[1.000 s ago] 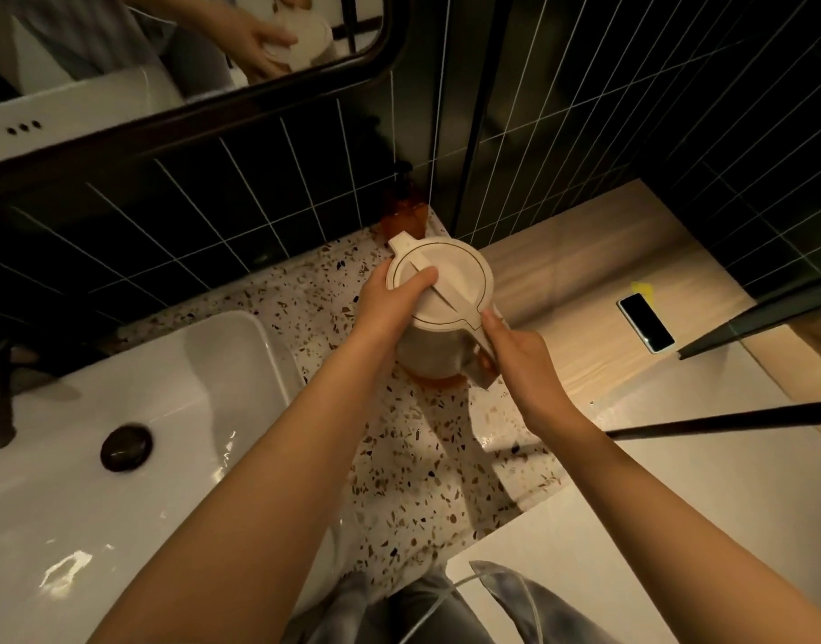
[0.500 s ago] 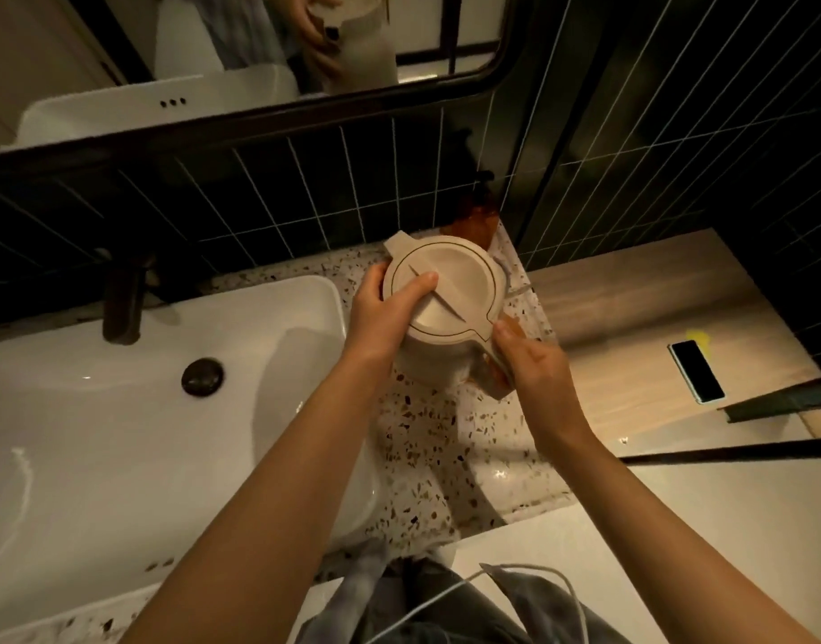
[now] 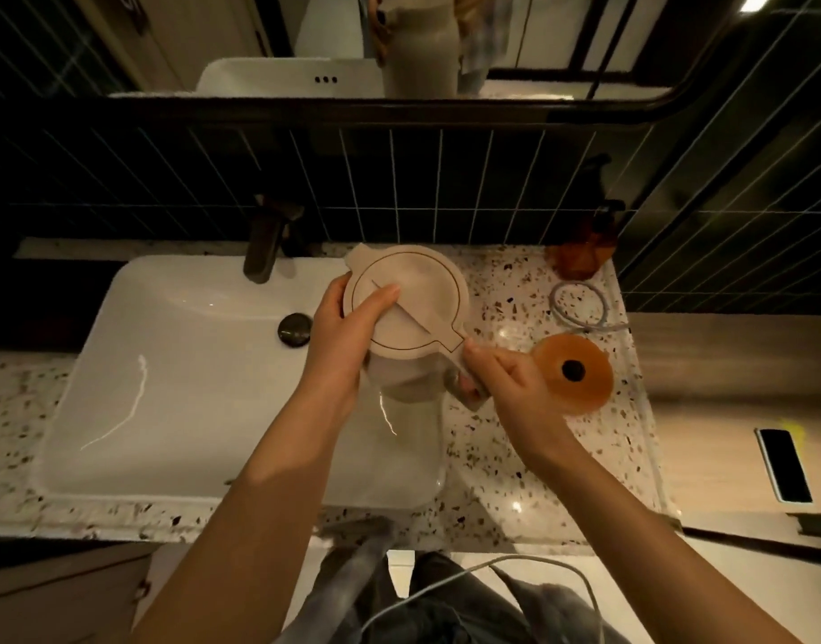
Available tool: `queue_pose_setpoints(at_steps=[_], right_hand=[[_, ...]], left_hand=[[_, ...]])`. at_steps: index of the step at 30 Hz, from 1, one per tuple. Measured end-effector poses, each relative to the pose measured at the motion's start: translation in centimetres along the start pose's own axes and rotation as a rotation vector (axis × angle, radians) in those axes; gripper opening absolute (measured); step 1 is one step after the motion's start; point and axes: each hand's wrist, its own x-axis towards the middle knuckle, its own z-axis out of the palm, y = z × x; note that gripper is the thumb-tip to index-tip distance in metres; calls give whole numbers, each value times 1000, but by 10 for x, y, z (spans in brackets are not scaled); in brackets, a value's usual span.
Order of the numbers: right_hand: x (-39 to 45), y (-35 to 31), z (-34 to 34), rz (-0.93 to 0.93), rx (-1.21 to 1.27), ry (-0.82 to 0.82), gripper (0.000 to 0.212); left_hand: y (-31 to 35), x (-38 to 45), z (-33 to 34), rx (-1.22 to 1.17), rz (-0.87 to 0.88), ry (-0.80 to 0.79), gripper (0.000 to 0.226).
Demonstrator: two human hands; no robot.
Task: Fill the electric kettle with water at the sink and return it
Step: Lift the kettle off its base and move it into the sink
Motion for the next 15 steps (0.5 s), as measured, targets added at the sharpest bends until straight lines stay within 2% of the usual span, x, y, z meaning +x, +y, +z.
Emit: queue_pose_setpoints(at_steps=[3, 10, 12, 15], right_hand=[[6, 0, 15, 17, -21, -91, 58], [28, 12, 83, 115, -79, -232, 34], [32, 18, 104, 145, -75, -261, 34], [39, 30, 134, 195, -112, -251, 38]], left_hand=[[1, 6, -23, 23, -23, -20, 48], [2, 32, -103, 26, -80, -63, 39], [2, 41, -124, 21, -130, -79, 35], [0, 57, -152, 35, -191, -76, 43]])
